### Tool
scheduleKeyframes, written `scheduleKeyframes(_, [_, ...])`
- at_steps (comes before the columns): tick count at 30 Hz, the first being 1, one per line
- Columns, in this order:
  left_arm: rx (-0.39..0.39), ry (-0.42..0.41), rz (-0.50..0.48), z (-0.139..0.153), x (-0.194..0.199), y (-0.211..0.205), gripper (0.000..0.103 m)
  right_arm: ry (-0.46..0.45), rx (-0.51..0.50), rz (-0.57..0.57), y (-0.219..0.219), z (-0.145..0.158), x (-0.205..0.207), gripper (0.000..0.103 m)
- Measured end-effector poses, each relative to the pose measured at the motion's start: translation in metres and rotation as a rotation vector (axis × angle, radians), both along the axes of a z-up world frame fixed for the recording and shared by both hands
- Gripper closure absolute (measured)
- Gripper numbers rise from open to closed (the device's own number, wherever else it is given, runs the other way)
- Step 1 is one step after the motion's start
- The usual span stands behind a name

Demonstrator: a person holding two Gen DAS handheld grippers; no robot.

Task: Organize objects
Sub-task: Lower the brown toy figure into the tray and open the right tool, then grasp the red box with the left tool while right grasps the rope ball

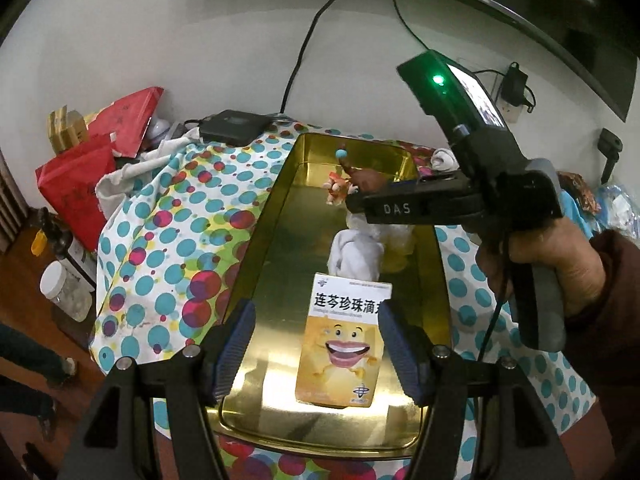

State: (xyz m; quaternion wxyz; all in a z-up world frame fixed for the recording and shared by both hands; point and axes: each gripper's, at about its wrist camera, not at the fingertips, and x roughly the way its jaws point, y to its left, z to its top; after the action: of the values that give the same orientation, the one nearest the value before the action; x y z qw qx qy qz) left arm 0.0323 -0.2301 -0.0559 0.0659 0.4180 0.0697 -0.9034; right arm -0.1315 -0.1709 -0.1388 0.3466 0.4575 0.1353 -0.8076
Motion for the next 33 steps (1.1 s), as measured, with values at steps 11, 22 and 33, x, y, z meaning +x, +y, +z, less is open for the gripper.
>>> scheduleKeyframes(11, [-0.012, 0.037, -0.027, 0.019, -0.008, 0.019, 0.038, 0.041, -0.11, -0.025, 0.036, 0.028, 0.013, 0.062])
scheduleKeyframes(22, [0.017, 0.036, -0.17, 0.014, -0.042, 0.094, 0.037, 0.205, -0.05, -0.233, 0.175, 0.039, 0.052, 0.061])
scheduleKeyframes(33, [-0.029, -0.029, -0.246, -0.01, -0.09, 0.152, 0.037, 0.131, -0.033, -0.432, 0.277, 0.0, 0.035, 0.061])
